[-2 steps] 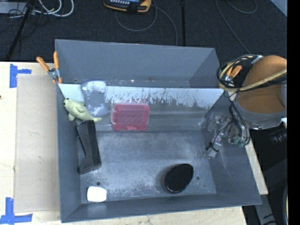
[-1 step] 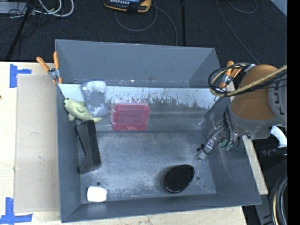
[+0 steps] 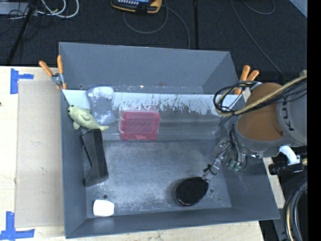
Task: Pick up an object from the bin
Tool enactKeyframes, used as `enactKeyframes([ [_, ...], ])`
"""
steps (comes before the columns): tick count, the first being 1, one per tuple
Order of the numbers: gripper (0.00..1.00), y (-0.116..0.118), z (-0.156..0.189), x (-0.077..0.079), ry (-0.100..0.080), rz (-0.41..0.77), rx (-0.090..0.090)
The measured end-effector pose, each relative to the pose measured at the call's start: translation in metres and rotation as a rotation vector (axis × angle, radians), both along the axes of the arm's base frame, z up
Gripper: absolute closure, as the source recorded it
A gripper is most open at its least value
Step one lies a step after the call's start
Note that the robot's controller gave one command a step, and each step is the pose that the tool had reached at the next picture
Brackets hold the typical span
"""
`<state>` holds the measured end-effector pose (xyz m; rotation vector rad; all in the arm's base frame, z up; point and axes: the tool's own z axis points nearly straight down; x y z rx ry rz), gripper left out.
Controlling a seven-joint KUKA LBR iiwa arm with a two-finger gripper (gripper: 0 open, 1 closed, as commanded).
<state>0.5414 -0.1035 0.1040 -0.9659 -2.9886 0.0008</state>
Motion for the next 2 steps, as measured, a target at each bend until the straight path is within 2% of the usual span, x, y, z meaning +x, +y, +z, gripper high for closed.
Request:
enactKeyframes([
  [1, 0.0, 0.015, -0.021, -0.029, 0.006, 0.102, 0.001],
  [2, 0.0, 0.023, -0.029, -0.042, 0.01, 0.07, 0.002],
])
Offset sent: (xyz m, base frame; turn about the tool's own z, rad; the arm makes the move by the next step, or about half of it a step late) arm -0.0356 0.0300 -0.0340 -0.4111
